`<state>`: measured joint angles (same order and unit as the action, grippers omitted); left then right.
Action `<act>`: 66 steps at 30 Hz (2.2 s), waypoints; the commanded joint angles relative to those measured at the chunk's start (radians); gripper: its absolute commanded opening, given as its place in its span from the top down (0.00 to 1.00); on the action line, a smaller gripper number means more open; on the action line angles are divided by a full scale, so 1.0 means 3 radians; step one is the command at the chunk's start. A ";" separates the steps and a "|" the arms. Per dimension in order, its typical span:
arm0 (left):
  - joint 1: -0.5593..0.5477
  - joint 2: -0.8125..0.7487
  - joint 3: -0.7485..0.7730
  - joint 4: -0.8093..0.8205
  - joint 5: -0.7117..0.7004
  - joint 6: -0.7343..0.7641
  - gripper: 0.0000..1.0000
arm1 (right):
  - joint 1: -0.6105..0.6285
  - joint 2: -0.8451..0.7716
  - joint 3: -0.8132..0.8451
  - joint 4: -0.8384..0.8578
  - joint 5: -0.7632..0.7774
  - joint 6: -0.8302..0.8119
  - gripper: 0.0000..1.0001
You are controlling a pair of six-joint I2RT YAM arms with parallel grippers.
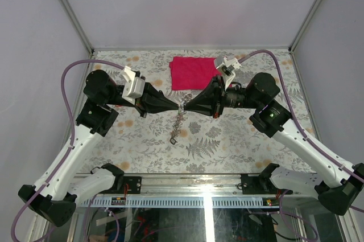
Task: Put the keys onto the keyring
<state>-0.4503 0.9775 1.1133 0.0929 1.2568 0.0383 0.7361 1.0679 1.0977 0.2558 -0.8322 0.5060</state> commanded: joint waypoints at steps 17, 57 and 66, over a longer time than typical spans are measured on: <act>0.0023 -0.0010 0.0087 0.0003 -0.0038 0.0027 1.00 | 0.0065 -0.0241 0.0068 0.0472 0.0043 -0.0067 1.00; 0.0025 -0.0001 0.0106 0.0009 0.0025 0.0008 1.00 | 0.0103 0.0020 0.0181 0.0278 0.0096 -0.0067 1.00; 0.0021 0.0014 0.0108 0.0007 0.0100 -0.0009 1.00 | 0.0102 -0.0024 0.0151 0.0349 0.0197 -0.0046 1.00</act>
<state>-0.4503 0.9821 1.1141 0.0875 1.2522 0.0380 0.7578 1.0752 1.1004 0.2672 -0.8120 0.4931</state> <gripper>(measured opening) 0.009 0.010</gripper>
